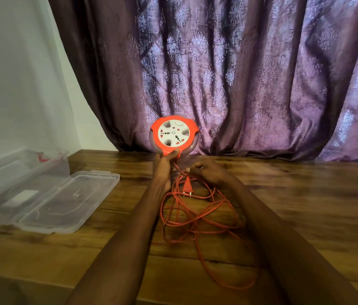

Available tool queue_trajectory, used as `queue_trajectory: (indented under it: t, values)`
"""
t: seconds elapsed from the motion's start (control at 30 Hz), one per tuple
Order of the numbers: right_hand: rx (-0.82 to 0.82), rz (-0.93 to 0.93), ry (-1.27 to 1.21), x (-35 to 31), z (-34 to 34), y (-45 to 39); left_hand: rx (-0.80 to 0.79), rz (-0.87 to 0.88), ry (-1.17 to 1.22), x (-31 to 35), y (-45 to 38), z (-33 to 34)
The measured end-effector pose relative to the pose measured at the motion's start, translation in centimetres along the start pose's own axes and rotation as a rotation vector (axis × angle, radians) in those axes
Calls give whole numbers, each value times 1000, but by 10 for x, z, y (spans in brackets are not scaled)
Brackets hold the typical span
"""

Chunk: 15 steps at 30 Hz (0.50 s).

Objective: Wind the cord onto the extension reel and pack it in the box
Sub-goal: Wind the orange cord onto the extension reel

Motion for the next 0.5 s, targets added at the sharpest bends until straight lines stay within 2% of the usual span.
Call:
queue_trajectory:
  t: [0.07,0.2,0.3,0.37,0.5]
  values:
    - [63,71,-107,4,-4,-2,17,0,8,1,-2,-2]
    - [409,240,-349,8,-29,0,56,55,61,8,0,2]
    - [535,338,-582,10,-28,3,58,120,107,10,3,10]
    - [587,356,-683,7,-28,5,55,134,135,11,5,16]
    - [554,345,-777,0,-36,5,50,111,92,9,3,19]
Point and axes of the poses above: each hand's wrist, its own y-axis away from the middle knuckle, its own z-axis out of the palm, x = y × z, the point moved 6 cm from there along -y, towards the middle knuckle, and after that the axes turned 8 degrees about -z, right-handed, at the moved point
